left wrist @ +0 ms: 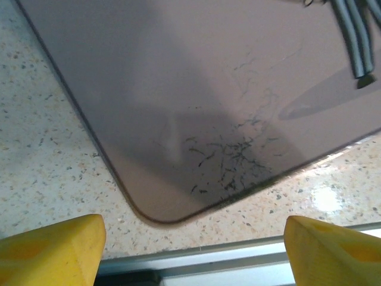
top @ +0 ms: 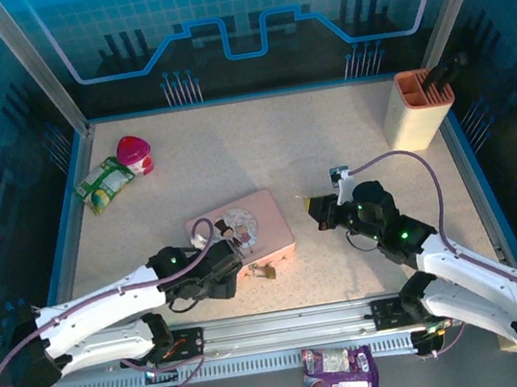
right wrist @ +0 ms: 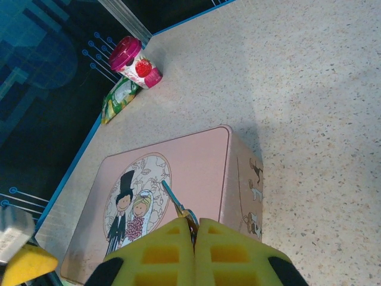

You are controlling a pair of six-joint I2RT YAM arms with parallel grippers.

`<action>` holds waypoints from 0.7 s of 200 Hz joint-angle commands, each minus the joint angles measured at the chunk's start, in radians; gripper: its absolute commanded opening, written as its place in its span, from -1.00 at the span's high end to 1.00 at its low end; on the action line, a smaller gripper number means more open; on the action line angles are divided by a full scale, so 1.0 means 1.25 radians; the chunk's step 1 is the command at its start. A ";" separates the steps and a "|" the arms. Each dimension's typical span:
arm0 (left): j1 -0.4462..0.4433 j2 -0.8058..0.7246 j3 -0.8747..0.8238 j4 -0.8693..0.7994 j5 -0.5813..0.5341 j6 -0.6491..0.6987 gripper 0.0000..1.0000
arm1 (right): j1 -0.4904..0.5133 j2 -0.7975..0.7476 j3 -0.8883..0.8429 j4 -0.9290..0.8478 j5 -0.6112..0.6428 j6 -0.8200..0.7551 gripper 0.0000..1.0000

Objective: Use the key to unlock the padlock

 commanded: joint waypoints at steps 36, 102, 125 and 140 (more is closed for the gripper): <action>0.013 0.045 -0.061 0.175 -0.043 0.059 -0.53 | -0.012 -0.005 -0.014 0.019 -0.015 0.021 1.00; 0.159 0.073 -0.074 0.384 0.008 0.205 -0.33 | -0.012 -0.006 -0.028 0.024 -0.020 0.047 1.00; 0.203 0.128 -0.046 0.429 0.007 0.259 -0.33 | -0.012 -0.011 -0.035 0.024 -0.015 0.055 1.00; 0.233 0.173 -0.024 0.466 0.012 0.290 -0.33 | -0.012 -0.010 -0.040 0.029 -0.015 0.063 1.00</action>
